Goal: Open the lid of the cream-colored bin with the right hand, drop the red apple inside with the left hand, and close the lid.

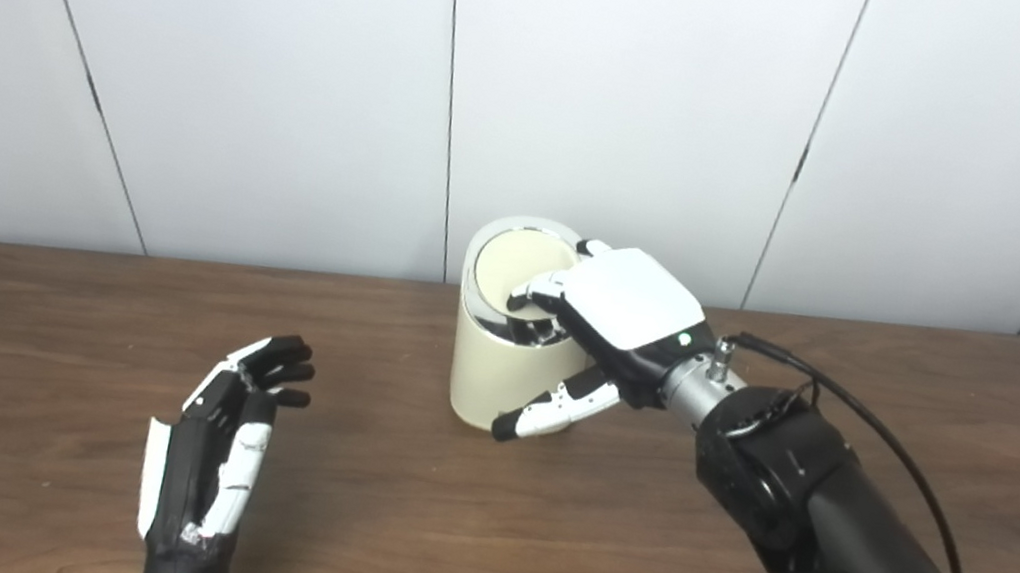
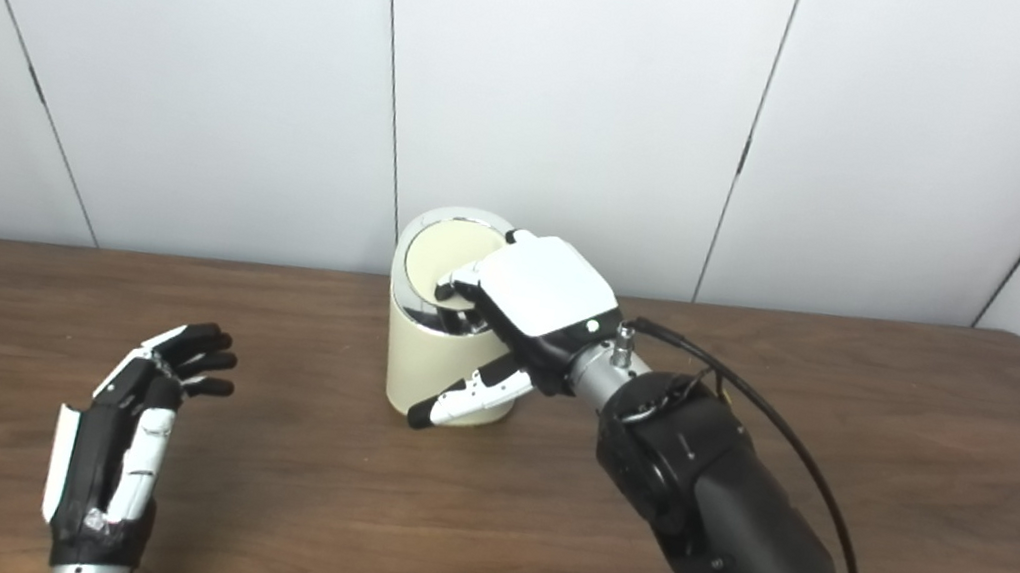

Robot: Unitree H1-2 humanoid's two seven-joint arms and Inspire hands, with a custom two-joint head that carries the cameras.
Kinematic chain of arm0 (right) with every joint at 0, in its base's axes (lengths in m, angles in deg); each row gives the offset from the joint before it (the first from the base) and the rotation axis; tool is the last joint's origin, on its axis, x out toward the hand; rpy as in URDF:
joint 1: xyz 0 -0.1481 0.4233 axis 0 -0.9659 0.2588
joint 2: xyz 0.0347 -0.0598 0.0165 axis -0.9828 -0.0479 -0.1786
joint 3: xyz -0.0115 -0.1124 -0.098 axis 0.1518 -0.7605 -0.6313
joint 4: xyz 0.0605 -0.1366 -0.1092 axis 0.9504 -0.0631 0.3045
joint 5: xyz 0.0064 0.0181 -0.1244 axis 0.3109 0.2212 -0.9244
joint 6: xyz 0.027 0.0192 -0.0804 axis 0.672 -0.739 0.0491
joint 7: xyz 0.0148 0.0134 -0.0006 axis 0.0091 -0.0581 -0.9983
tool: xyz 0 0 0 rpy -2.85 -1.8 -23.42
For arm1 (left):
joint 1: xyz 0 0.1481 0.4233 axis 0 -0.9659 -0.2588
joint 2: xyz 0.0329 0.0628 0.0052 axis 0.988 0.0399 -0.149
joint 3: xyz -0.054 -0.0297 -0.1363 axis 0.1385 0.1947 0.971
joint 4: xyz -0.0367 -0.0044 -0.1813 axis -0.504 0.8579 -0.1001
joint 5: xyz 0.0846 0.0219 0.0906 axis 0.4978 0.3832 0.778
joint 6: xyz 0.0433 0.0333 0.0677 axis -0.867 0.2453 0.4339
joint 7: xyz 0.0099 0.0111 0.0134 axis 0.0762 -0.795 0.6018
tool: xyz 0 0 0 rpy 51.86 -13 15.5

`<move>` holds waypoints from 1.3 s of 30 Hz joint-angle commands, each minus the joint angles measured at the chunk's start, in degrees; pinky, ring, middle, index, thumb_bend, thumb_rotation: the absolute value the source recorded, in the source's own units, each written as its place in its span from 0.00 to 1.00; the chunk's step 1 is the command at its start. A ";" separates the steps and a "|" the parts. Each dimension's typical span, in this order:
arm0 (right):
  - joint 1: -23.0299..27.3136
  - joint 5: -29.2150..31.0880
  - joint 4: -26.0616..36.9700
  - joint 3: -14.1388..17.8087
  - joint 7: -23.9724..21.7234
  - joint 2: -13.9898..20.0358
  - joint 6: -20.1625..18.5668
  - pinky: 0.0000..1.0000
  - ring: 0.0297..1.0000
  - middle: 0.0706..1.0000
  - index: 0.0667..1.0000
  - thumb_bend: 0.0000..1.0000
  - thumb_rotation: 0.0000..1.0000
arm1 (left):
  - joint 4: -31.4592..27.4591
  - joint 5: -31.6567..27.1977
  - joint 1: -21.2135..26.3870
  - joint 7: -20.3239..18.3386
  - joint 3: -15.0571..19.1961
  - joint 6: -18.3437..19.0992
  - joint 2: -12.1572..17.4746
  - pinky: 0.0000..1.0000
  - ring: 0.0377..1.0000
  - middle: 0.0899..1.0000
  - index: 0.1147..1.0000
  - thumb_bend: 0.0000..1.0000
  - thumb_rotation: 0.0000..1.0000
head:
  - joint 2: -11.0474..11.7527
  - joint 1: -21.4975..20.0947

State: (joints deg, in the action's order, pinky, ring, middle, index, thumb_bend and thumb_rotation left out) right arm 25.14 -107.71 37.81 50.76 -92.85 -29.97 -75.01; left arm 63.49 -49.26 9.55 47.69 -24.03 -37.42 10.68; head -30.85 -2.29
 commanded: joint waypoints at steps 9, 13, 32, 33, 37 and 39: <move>-4.47 -2.48 -3.74 -0.40 -6.28 -0.58 -1.55 0.93 0.86 0.78 0.75 0.96 0.87 | -1.33 0.20 1.27 0.93 -0.14 -1.11 -0.18 0.61 0.68 0.70 0.71 0.59 0.78 | 0.36 -0.14; -7.69 2.29 -0.36 5.03 5.58 -2.11 1.11 0.87 0.82 0.76 0.75 0.92 0.81 | -0.49 0.19 1.61 0.90 -0.39 -1.11 0.38 0.61 0.68 0.70 0.71 0.59 0.79 | 0.92 0.01; -18.65 12.91 1.41 20.73 43.62 -8.15 16.77 0.85 0.97 1.00 1.00 0.69 0.66 | 2.43 0.96 2.27 2.94 -1.53 -1.12 2.05 0.62 0.69 0.71 0.71 0.55 0.79 | 2.14 -0.54; -19.00 13.33 1.09 20.96 44.63 -8.25 17.50 0.86 0.99 1.00 1.00 0.68 0.64 | 2.43 0.95 2.25 3.04 -1.59 -1.12 2.05 0.62 0.69 0.71 0.71 0.55 0.79 | 2.16 -0.56; -21.29 17.57 -3.32 23.07 52.65 -8.76 25.07 0.92 1.00 1.00 1.00 0.64 0.66 | 2.34 0.57 2.15 3.08 -1.58 -1.11 1.95 0.61 0.68 0.70 0.71 0.56 0.78 | 2.30 -0.03; -23.53 21.00 -5.85 24.29 55.90 -9.09 29.84 0.95 1.00 1.00 1.00 0.57 0.70 | 2.18 0.05 2.13 2.75 -1.54 -1.12 2.01 0.61 0.69 0.71 0.71 0.57 0.78 | 2.31 0.17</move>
State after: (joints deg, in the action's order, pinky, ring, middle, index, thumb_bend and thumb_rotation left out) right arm 2.05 -89.25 31.89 74.19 -40.30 -38.89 -49.72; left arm 65.35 -49.04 11.37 50.23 -25.57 -37.42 12.28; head -28.48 -2.20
